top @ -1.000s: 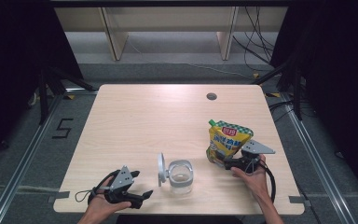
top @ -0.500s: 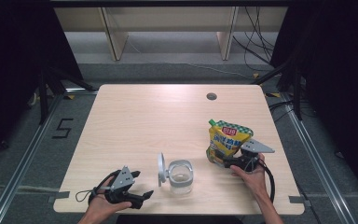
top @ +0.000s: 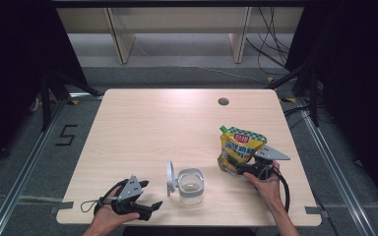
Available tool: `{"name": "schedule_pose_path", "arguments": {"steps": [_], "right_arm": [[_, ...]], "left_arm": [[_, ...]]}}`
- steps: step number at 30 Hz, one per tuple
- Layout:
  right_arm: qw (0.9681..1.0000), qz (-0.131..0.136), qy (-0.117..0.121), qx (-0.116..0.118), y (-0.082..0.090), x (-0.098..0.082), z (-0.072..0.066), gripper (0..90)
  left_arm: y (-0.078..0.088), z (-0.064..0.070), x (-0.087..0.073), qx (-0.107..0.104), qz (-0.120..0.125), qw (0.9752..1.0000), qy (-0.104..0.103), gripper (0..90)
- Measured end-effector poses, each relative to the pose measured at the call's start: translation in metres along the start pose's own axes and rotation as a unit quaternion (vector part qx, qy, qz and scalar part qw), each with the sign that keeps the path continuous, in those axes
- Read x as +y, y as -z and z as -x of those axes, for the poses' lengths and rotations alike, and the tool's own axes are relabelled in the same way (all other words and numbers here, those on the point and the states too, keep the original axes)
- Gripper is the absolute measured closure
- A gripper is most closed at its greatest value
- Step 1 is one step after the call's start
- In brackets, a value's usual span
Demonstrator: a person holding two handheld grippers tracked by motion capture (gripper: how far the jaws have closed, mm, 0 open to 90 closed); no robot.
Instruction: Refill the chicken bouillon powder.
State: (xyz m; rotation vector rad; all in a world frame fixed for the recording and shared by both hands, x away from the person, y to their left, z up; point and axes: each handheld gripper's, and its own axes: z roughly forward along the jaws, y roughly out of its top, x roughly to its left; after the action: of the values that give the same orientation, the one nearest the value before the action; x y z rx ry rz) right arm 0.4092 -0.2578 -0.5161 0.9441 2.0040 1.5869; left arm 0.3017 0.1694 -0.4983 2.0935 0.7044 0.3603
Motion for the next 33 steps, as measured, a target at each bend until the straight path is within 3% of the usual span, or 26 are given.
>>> {"name": "schedule_pose_path", "arguments": {"steps": [1,2,4,6,8,9,10,11,12,13,14,15,16,17,18,19,21,24,25,26,27,29,32,33], "right_arm": [[1.0,-0.004,-0.002,0.001,0.001,0.0,0.0,27.8],[1.0,-0.001,-0.002,0.005,0.0,0.0,0.001,27.7],[0.9999,0.008,-0.008,0.008,-0.001,0.0,0.0,27.4],[1.0,-0.006,0.003,0.0,0.0,0.001,0.0,27.0],[0.9999,-0.004,-0.011,0.006,-0.001,0.0,-0.002,27.9],[1.0,0.005,-0.002,0.005,-0.002,0.0,0.001,28.3],[1.0,0.005,0.001,0.007,-0.003,0.0,0.002,28.7],[0.9998,-0.002,0.019,-0.011,-0.001,0.001,0.003,29.2],[0.9999,-0.005,-0.008,-0.005,-0.002,0.0,-0.001,30.2],[1.0,-0.003,0.003,0.002,-0.001,0.001,0.001,30.7],[1.0,-0.004,0.0,0.002,-0.001,0.002,0.001,31.3],[0.9998,-0.004,-0.021,-0.004,0.0,0.001,-0.004,32.1],[0.9999,-0.003,-0.002,0.01,-0.002,0.002,-0.002,32.9],[1.0,0.006,-0.007,0.001,-0.001,0.003,-0.006,33.4],[0.9999,-0.002,-0.01,-0.006,-0.001,0.004,-0.01,33.7],[1.0,0.002,0.008,-0.004,-0.001,0.005,-0.01,33.8],[0.9997,-0.013,0.017,-0.013,0.0,0.008,-0.016,34.3],[0.9988,-0.03,0.031,-0.022,0.002,0.012,-0.023,34.6],[0.9987,-0.022,0.042,-0.02,0.002,0.012,-0.024,34.7],[0.9982,-0.021,0.047,-0.03,0.003,0.013,-0.027,34.8],[0.9955,-0.024,0.084,-0.038,0.004,0.014,-0.024,35.0],[0.9942,-0.024,0.098,-0.036,0.01,0.017,-0.029,35.8],[0.9931,-0.016,0.109,-0.039,0.018,0.021,-0.035,36.4],[0.9923,-0.013,0.116,-0.041,0.021,0.023,-0.036,36.4]], "left_arm": [[0.0,-0.001,0.0,-0.002,-0.004,1.0,-0.003,16.1],[-0.001,0.001,0.0,-0.007,-0.002,0.9999,0.009,16.1],[-0.001,0.0,0.0,-0.005,0.001,1.0,0.001,16.1],[0.0,-0.001,0.0,-0.005,-0.002,1.0,-0.007,16.1],[-0.001,-0.001,0.0,-0.004,-0.006,0.9999,-0.007,16.1],[0.001,-0.003,0.001,-0.001,-0.015,0.9997,-0.02,16.1],[0.0,-0.002,0.0,-0.005,-0.009,0.9999,-0.012,16.1],[0.0,-0.001,0.0,-0.005,-0.014,0.9999,-0.002,16.2],[0.0,0.001,0.0,-0.006,-0.003,1.0,0.003,16.2],[0.0,0.0,0.0,0.002,-0.005,1.0,-0.003,16.2],[-0.001,0.0,0.0,-0.005,-0.003,1.0,0.003,16.2],[0.001,-0.001,0.0,0.002,-0.007,1.0,-0.007,16.2],[0.0,0.001,0.0,0.0,0.002,1.0,0.003,16.2],[0.001,0.0,0.0,0.002,-0.005,1.0,-0.002,16.5],[0.001,0.0,0.0,0.0,0.0,1.0,0.0,17.0],[0.002,-0.001,0.0,0.003,-0.006,1.0,-0.003,17.1],[0.002,-0.002,0.0,0.004,-0.002,1.0,-0.001,17.1],[0.002,-0.004,0.0,0.004,-0.003,0.9999,-0.014,17.0],[0.003,-0.005,0.0,0.009,-0.008,0.9997,-0.022,17.0],[0.003,-0.004,-0.001,0.011,-0.008,0.9999,-0.011,17.0],[0.002,-0.003,-0.001,0.011,-0.002,0.9999,-0.005,17.0],[0.002,-0.004,-0.001,0.006,-0.007,0.9999,-0.009,16.9],[0.001,-0.003,-0.002,0.008,0.001,1.0,0.001,16.9],[0.002,-0.005,-0.001,0.007,-0.006,0.9999,-0.014,16.9]]}}
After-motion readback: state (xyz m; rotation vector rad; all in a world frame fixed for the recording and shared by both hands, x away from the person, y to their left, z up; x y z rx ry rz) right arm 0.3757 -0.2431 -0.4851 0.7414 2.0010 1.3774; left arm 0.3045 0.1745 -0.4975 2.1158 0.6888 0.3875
